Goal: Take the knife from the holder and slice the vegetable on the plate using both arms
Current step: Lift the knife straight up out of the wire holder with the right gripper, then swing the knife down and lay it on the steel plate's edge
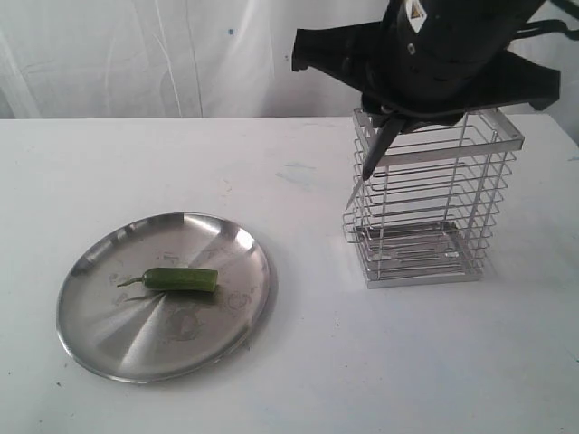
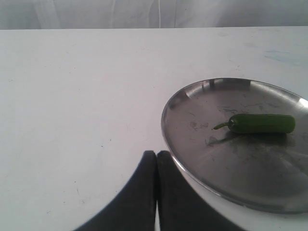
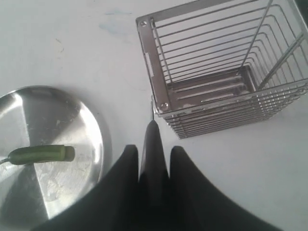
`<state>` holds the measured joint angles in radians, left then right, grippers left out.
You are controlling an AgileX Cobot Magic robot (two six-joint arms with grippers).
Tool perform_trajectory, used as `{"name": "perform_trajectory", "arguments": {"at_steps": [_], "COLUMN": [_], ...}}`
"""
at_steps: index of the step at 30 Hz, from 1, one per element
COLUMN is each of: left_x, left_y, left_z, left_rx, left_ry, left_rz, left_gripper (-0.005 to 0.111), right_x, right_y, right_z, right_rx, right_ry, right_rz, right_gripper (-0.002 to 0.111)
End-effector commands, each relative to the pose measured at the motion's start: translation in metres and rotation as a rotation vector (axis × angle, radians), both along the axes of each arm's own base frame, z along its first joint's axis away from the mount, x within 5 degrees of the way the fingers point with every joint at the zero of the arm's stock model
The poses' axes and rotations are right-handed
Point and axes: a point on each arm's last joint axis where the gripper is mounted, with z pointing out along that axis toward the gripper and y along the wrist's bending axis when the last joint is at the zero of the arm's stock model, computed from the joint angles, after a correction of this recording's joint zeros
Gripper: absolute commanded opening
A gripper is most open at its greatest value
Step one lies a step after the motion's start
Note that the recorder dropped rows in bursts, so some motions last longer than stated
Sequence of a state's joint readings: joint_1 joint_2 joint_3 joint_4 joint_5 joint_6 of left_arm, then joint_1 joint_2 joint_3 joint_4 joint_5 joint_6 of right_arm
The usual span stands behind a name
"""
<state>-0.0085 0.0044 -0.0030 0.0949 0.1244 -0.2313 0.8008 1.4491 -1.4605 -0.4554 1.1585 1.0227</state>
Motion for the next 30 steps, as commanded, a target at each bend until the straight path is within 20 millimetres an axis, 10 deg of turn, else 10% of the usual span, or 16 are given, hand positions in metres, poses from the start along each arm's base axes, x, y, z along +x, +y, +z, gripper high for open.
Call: {"name": "perform_trajectory", "arguments": {"at_steps": [1, 19, 30], "left_x": [0.000, 0.000, 0.000], "left_y": [0.000, 0.000, 0.000], "left_z": [-0.001, -0.001, -0.001], "left_rx": [-0.006, -0.006, -0.006], "left_ry": [-0.002, -0.002, -0.002], "left_rz": [-0.002, -0.002, -0.002], "left_gripper": [0.000, 0.000, 0.000], "right_x": [-0.008, -0.020, -0.012], "right_y": [0.000, 0.033, 0.068], "right_z": [0.006, 0.035, -0.009], "right_rx": [0.004, 0.290, 0.785], "right_ry": [0.010, -0.208, -0.154], "right_rz": [0.072, 0.331, 0.234], "right_gripper": [0.000, 0.000, 0.000]}}
